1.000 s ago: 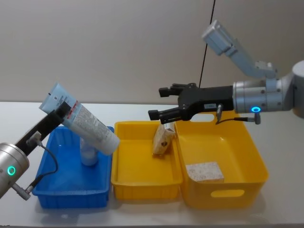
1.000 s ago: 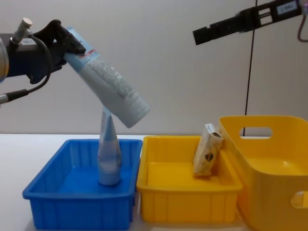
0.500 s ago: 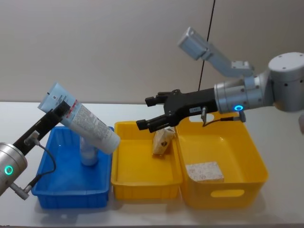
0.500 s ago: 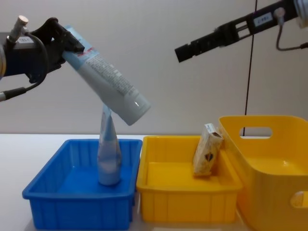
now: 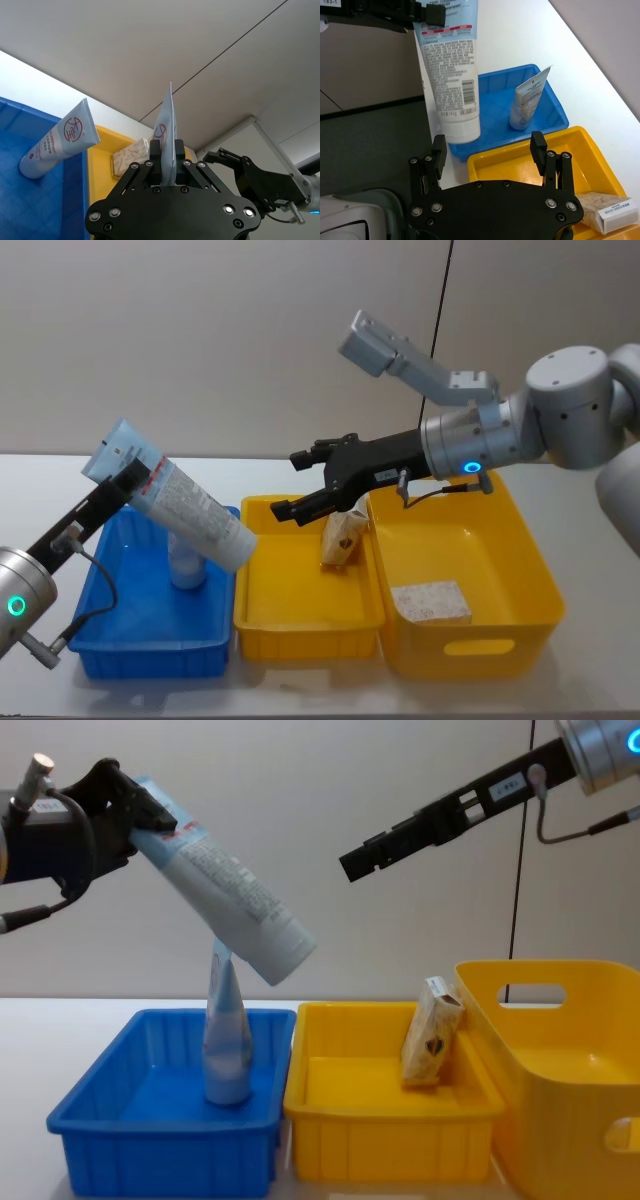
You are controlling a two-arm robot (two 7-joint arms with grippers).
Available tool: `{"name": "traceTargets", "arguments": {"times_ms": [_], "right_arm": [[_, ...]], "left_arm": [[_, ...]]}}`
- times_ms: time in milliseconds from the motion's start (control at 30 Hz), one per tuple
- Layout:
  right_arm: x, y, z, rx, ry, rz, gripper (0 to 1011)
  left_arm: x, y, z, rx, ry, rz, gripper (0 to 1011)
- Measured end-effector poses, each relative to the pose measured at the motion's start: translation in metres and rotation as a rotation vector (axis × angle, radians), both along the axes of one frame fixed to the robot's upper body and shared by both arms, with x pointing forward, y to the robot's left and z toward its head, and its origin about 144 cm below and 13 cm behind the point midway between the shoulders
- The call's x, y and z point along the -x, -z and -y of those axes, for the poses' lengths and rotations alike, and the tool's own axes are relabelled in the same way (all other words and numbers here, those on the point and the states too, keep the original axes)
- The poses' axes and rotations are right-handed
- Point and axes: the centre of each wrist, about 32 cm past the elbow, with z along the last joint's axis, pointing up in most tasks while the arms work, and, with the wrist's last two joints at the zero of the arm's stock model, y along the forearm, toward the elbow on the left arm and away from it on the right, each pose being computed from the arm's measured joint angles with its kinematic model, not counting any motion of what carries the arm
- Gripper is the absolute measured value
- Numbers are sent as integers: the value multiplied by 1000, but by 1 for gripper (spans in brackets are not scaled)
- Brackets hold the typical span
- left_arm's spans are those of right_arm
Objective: Bimanual collaborative sorting of washing and personal care products
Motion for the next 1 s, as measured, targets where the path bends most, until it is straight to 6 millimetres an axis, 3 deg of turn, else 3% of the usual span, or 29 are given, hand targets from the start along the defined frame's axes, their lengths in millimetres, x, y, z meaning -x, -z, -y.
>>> {"name": "traceTargets", "arguments": {"times_ms": [1000], "right_arm": [[-7,1,-21,38,-24,-25,1002]], "left_arm": [[10,3,16,-20,23,-14,132]]}}
